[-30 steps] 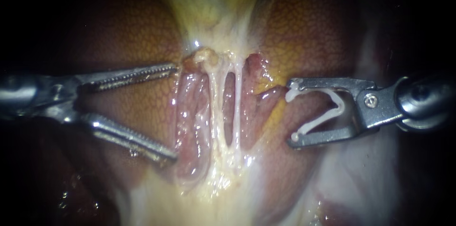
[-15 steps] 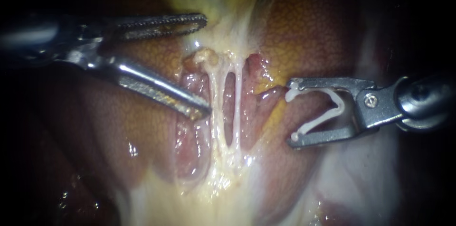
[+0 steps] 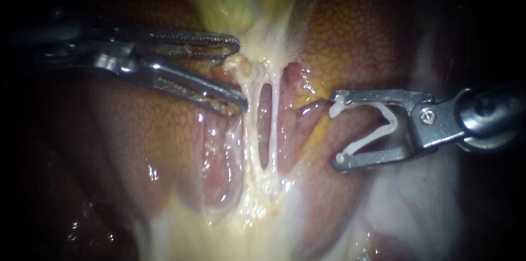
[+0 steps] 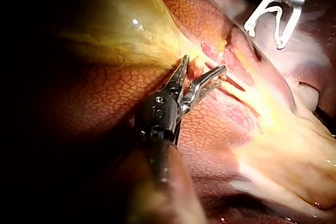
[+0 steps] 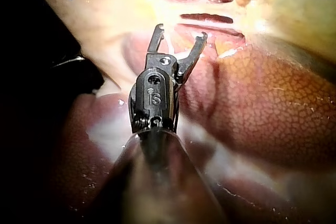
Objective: Grabbing gallbladder
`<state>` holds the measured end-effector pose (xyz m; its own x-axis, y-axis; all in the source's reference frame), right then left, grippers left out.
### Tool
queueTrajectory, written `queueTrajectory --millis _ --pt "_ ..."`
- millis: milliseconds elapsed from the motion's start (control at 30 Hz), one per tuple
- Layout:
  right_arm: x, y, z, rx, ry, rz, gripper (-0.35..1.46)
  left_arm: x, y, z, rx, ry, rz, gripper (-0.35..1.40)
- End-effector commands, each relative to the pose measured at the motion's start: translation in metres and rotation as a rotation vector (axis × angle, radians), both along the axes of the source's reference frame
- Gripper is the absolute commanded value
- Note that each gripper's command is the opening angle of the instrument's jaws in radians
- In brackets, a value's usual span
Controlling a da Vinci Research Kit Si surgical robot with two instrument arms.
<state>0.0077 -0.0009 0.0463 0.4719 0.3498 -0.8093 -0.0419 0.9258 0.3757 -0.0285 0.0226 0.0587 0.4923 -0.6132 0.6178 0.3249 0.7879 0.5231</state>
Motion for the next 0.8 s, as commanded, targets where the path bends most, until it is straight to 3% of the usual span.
queueTrajectory --millis 33,167,267,600,800 --pt "0.0000 0.0000 0.0000 0.000 0.000 0.000 0.59 0.0001 0.0000 0.0002 0.003 0.003 -0.004 0.22" --pt "0.0000 0.0000 0.0000 0.000 0.000 0.000 0.59 0.0007 0.0002 0.0006 0.019 0.019 -0.017 -0.03" --pt "0.0000 0.0000 0.0000 0.000 0.000 0.000 0.59 0.0010 0.0003 0.0007 0.028 0.033 -0.022 -0.35" --pt "0.0000 0.0000 -0.0001 0.000 0.001 -0.001 0.59 0.0018 0.0005 -0.0004 0.055 0.052 -0.036 -0.35" --pt "0.0000 0.0000 -0.0001 0.000 0.001 0.000 0.59 0.0025 0.0021 -0.0036 0.061 0.059 -0.055 -0.35"
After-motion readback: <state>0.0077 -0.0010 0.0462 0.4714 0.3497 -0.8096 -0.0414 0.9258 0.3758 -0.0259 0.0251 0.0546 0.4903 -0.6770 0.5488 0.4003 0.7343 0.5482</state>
